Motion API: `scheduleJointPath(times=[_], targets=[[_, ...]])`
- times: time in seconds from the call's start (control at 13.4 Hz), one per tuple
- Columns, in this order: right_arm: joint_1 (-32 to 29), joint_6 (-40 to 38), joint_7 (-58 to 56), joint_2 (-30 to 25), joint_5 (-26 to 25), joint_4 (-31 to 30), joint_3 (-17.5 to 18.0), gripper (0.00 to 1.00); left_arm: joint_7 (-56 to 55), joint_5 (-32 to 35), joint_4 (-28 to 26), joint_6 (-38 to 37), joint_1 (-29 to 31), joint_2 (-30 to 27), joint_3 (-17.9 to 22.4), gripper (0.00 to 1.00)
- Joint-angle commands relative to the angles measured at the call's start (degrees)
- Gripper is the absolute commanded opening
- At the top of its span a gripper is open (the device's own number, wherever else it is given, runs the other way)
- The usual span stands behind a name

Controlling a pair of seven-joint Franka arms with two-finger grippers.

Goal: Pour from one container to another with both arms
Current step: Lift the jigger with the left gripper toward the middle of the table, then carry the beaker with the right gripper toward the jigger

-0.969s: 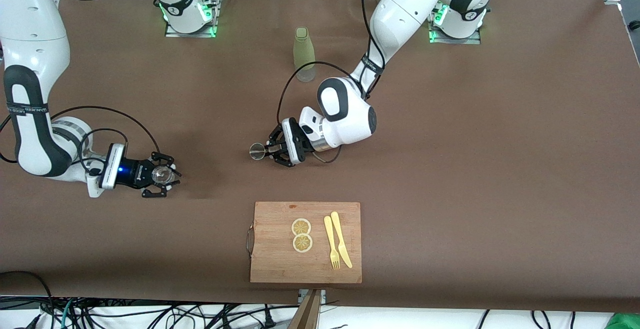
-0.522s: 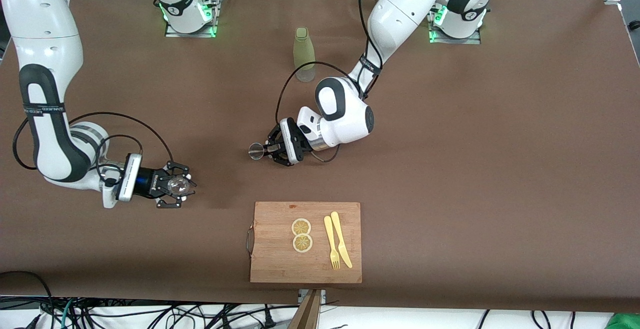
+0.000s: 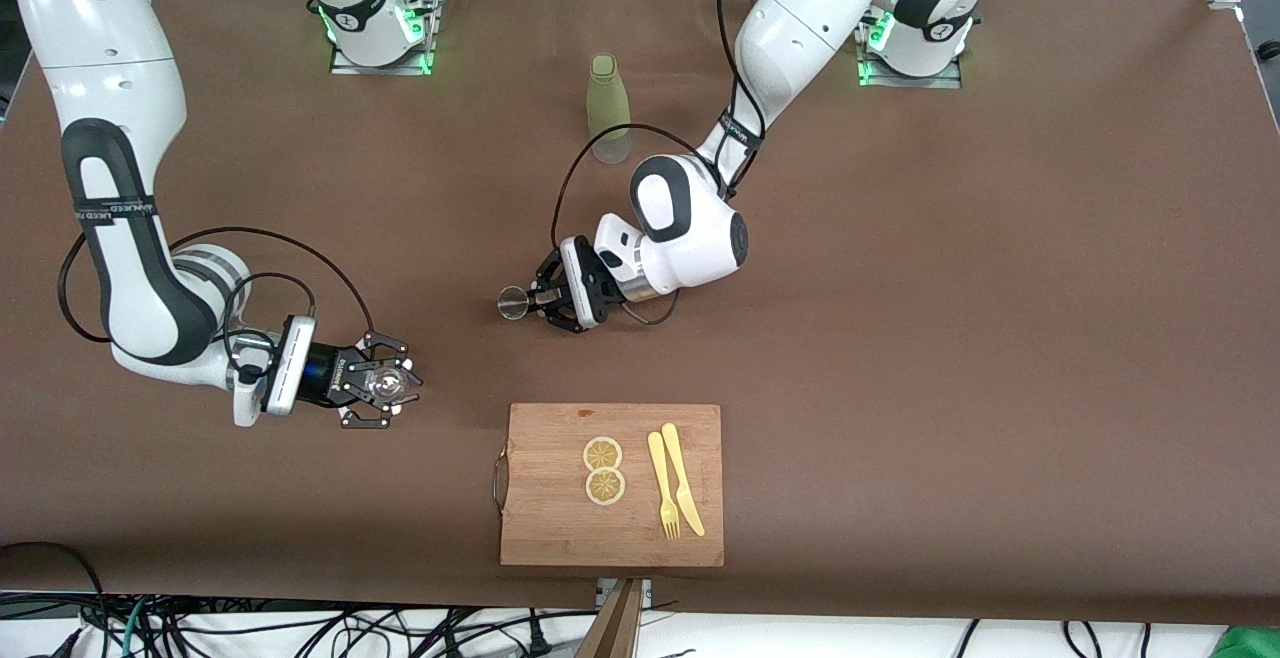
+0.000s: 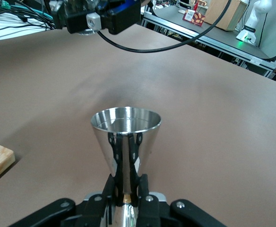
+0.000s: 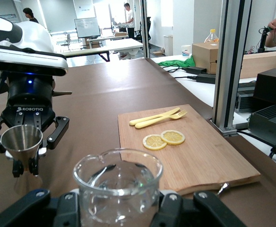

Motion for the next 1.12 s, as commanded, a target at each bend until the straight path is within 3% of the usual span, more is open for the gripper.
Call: scheduleJointPath(times=[0.0, 0.22, 1.04], targets=[[0.6, 1.0, 3.4, -1.0, -2.3, -0.2, 0.6, 0.23, 0.1, -2.2, 2.4, 0.6, -0.8, 1.1, 0.9, 0.0], [0.8, 0.9, 6.3, -1.2, -7.2, 0.0, 0.9, 0.23, 0.1, -2.2, 2.4, 0.6, -0.8, 1.1, 0.9, 0.0], [3.4, 1.0, 12.3, -1.2, -13.4, 1.3, 2.2, 0.23, 2.8, -2.3, 4.2, 0.6, 0.1, 3.0, 0.9, 0.0]])
